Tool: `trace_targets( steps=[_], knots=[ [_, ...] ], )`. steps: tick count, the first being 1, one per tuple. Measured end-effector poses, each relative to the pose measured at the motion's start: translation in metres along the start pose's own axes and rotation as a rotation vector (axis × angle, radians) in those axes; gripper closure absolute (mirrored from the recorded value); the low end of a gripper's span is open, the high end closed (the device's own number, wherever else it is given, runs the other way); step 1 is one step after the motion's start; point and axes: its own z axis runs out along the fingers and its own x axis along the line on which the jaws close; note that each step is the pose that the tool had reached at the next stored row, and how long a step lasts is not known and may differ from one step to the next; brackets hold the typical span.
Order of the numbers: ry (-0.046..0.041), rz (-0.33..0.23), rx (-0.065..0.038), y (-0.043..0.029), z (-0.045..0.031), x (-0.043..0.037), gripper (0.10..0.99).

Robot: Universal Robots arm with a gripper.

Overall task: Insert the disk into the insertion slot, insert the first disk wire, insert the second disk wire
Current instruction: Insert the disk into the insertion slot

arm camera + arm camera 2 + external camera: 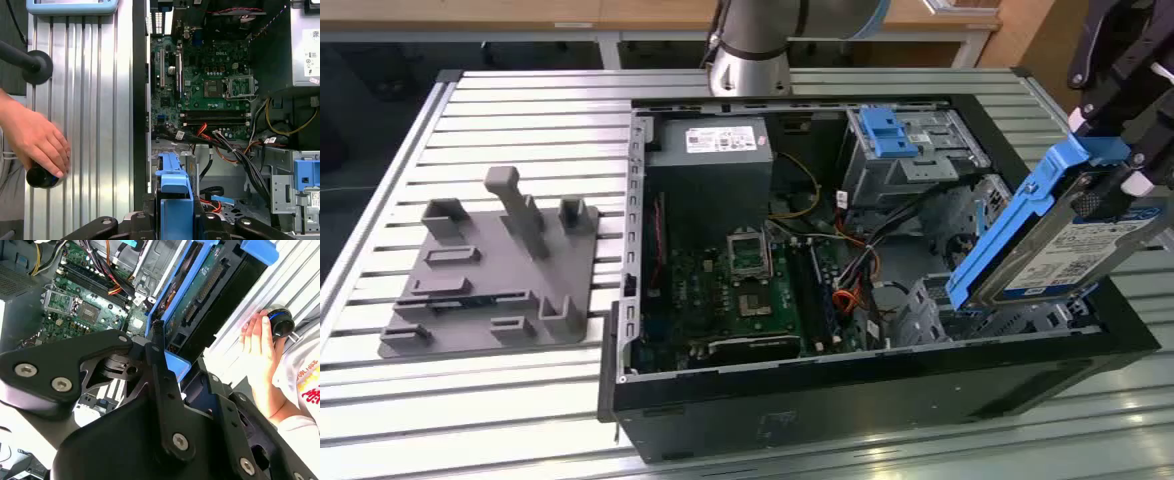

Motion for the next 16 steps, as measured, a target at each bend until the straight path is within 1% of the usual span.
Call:
trace_targets(
  steps=[14, 16],
  knots=[
    [-0.0004, 0.0, 0.0, 0.0, 0.0, 0.0, 0.722],
    [-0.0081, 0.0, 0.0, 0.0, 0.0, 0.0005, 0.722]
  ],
)
